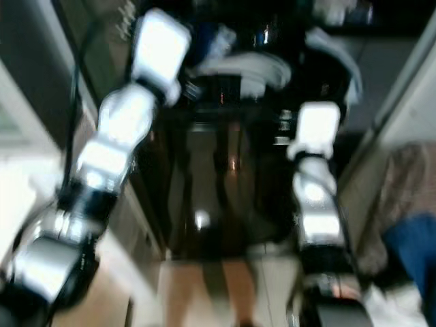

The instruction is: Clothes washing

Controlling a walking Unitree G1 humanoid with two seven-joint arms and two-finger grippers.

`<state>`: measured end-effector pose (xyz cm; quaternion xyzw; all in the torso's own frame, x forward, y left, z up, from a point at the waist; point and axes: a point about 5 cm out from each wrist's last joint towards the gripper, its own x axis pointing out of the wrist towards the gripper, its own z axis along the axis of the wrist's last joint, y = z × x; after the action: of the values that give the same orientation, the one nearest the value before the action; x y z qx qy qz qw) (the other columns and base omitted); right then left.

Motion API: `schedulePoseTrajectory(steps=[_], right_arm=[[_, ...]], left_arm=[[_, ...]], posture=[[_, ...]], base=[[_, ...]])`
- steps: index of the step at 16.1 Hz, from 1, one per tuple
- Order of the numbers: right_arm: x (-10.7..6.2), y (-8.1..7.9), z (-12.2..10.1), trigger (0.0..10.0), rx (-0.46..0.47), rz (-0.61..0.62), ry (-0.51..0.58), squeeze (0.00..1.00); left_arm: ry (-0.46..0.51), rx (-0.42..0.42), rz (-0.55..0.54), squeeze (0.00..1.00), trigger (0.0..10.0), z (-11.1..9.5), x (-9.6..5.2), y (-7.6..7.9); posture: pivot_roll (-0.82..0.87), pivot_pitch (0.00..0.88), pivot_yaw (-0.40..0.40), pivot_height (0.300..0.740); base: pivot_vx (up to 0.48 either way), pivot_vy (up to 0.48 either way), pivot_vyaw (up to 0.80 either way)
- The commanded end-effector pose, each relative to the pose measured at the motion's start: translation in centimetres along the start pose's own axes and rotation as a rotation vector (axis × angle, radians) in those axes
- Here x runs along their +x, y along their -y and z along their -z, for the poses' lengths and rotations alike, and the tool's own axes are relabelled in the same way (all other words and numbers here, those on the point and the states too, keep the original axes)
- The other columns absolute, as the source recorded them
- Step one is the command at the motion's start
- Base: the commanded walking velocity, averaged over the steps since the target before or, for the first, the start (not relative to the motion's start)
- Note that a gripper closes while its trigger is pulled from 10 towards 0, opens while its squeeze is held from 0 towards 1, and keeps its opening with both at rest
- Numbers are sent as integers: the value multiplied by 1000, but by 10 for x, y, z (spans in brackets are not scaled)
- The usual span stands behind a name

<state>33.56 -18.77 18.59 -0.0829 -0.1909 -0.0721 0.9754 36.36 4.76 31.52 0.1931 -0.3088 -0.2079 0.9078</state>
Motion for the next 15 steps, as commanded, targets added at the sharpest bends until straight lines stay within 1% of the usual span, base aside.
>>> schedulePoseTrajectory(steps=[1, 2, 3, 4, 5, 6, 7, 8, 9, 10, 11, 12, 13, 14, 15], right_arm=[[2, -11, -16, 10000, 13, -26, 72, 0], [1, -12, -20, 10000, 31, -42, 91, 0], [-3, -15, -33, 10000, 65, -81, 148, 0], [-7, -15, -41, 10000, 88, -112, 179, 0], [-34, -18, -54, 10000, 112, -239, 213, 0], [-48, -19, -57, 10000, 94, -280, 213, 0], [-71, -17, -55, 10000, 71, -303, 164, 0], [-85, -10, -49, 10000, 47, -285, 116, 0], [-99, 0, -43, 10000, 37, -238, 55, 0], [-118, 1, -46, 10000, 42, -239, 21, 0], [-129, 2, -48, 10000, 47, -246, -6, 0], [-151, 4, -50, 10000, 34, -249, -69, 0], [-164, 5, -54, 10000, 24, -241, -103, 0], [-166, 5, -56, 10000, 20, -236, -111, 0], [-171, 6, -60, 10000, 16, -217, -131, 0]], left_arm=[[16, 30, -22, 0, 0, -6, 10, -13], [-2, 44, -40, 0, 0, -7, 20, -22], [-45, 84, -81, 0, 0, -5, 31, -39], [-90, 112, -84, 0, 0, -3, 36, -47], [-191, 131, -58, 0, 0, 1, 45, -56], [-237, 130, -37, 0, 0, 3, 47, -56], [-294, 151, 1, 0, 0, 7, 50, -50], [-319, 132, 29, 0, 0, 10, 51, -42], [-382, 151, 41, 0, 4471, 19, 49, -36], [-433, 212, 53, 0, 10000, 28, 44, -34], [-455, 236, 51, 0, 10000, 32, 42, -35], [-500, 285, 47, 0, 10000, 42, 35, -38], [-541, 339, 66, 1000, 10000, 52, 28, -37], [-557, 359, 82, 1000, 10000, 56, 25, -35], [-587, 393, 115, 1000, 10000, 66, 19, -28]], posture=[[-58, 0, 55, 723], [-65, 0, 65, 723], [-76, 0, 76, 723], [-83, 0, 77, 723], [-120, 0, 101, 723], [-131, 0, 104, 723], [-176, 19, 140, 723], [-203, 40, 150, 723], [-228, 78, 170, 723], [-255, 123, 204, 723], [-261, 133, 209, 723], [-284, 185, 238, 723], [-302, 223, 254, 723], [-302, 223, 254, 723], [-328, 254, 266, 723]], base=[[472, 0, 0], [472, 0, 0], [472, 0, 0], [472, 0, 0], [472, 0, 0], [472, 0, 0], [472, 0, 0], [472, 0, 0], [390, 0, 0], [0, 0, 0], [0, 0, 0], [0, 0, 0], [0, 0, 0], [0, 0, 0], [0, 0, 0]])
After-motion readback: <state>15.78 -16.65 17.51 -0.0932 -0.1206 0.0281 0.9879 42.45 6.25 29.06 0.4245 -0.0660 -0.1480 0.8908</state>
